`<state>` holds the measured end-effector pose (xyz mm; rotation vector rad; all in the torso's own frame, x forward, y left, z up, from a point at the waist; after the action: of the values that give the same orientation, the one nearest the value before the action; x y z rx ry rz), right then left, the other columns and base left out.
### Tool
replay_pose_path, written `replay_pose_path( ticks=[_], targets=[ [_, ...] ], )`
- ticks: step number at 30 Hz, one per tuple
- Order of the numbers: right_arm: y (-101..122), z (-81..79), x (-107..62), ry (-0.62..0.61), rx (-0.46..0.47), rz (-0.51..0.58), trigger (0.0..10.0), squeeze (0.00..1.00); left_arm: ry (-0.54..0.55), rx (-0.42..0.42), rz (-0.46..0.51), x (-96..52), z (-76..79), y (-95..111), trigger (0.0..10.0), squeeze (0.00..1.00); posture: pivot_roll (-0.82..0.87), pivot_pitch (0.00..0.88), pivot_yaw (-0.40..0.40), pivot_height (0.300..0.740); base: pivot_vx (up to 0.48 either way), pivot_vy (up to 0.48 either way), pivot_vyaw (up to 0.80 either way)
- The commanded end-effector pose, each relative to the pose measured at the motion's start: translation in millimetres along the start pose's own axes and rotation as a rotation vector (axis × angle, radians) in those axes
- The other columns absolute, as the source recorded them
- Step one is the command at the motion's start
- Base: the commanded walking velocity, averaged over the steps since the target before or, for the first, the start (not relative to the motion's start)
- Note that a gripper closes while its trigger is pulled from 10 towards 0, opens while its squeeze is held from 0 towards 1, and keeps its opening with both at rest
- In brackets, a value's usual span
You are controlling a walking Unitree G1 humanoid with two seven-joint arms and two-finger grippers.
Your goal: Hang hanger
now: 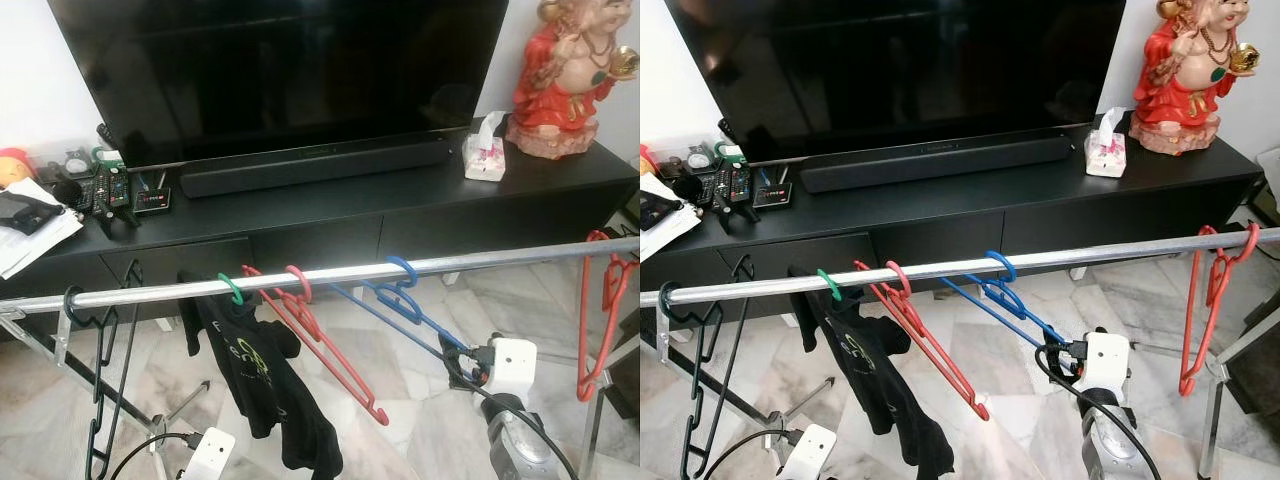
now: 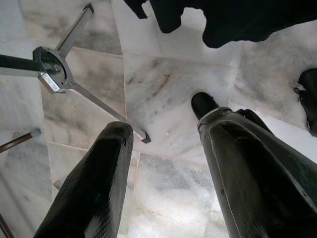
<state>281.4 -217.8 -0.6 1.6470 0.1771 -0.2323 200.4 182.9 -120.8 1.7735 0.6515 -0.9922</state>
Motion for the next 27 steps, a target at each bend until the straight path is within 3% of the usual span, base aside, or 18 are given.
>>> replay_pose_path(
  ticks=[1, 15, 21, 27],
  targets=[
    [1.1, -5.4, -2.4, 0.054, 0.022, 0.007, 10.0, 1.0, -0.001, 0.002, -0.02, -0.8, -1.8, -6.2, 10.0, 0.0, -0.17, 0.0, 0.036, 0.74, 0.0, 0.0, 0.0],
    [1.1, -10.8, -10.6, 0.19, 0.017, -0.011, 10.0, 1.0, -0.008, 0.008, -0.022, -0.9, -0.9, -6.9, 10.0, 0.0, -0.18, 0.0, 0.034, 0.74, 0.0, 0.0, 0.0],
    [1.9, -12.4, -20.2, 0.302, -0.02, -0.042, 10.0, 1.0, -0.009, 0.008, -0.022, -1.0, -0.3, -7.4, 10.0, 0.0, -0.18, 0.0, 0.032, 0.74, 0.0, 0.0, 0.0],
    [5.7, -9.1, -20.5, 0.325, -0.025, -0.044, 10.0, 1.0, -0.007, 0.002, -0.02, -1.0, -0.2, -7.2, 10.0, 0.0, -0.18, 0.0, 0.029, 0.74, 0.0, 0.0, 0.0]
  ],
)
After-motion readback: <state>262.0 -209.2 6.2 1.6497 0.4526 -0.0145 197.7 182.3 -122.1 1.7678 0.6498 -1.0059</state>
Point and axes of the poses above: a point about 5 cm out from each wrist's last joint towards the gripper, its own x axis pointing out of the wrist towards the gripper, its own y axis along the axis of the wrist's last joint, z = x × y, the point moved 4 cm from there along x, pointing out of the wrist towards the gripper, and after that the axes turned 2 degrees about x, right-handed, at the moved point
